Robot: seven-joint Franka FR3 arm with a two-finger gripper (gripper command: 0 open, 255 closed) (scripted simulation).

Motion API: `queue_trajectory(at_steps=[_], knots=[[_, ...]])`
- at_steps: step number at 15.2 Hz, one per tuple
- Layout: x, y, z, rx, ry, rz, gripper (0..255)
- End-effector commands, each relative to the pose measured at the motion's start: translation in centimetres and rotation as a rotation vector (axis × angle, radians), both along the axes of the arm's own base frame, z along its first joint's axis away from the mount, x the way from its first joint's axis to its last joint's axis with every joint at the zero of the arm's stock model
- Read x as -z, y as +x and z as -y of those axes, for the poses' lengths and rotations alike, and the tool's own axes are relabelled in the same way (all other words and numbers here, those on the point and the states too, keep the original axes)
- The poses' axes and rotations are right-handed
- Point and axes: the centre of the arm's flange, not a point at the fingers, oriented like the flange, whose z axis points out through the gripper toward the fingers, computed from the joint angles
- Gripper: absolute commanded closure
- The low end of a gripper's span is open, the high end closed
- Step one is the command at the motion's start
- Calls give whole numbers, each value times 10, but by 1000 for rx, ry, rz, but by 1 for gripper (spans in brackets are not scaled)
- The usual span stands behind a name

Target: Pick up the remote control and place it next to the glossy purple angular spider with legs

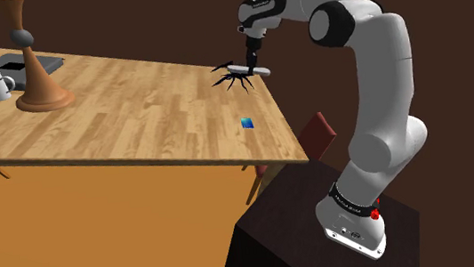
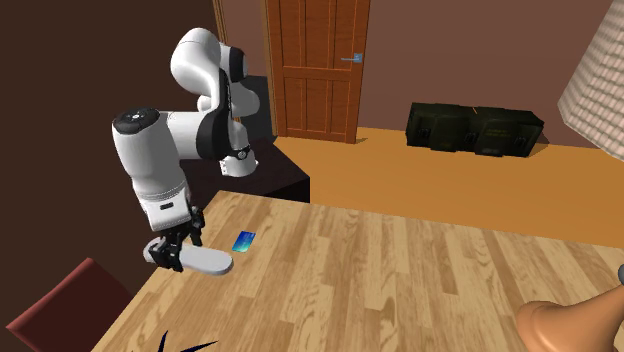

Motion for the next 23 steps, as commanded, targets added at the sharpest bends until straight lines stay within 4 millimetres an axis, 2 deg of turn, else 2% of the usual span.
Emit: queue_trajectory(at_steps=[1,3,23], knots=[[1,4,26,-2,0,0,255],[1,8,51,-2,0,0,255],[106,8,51,-2,0,0,255]])
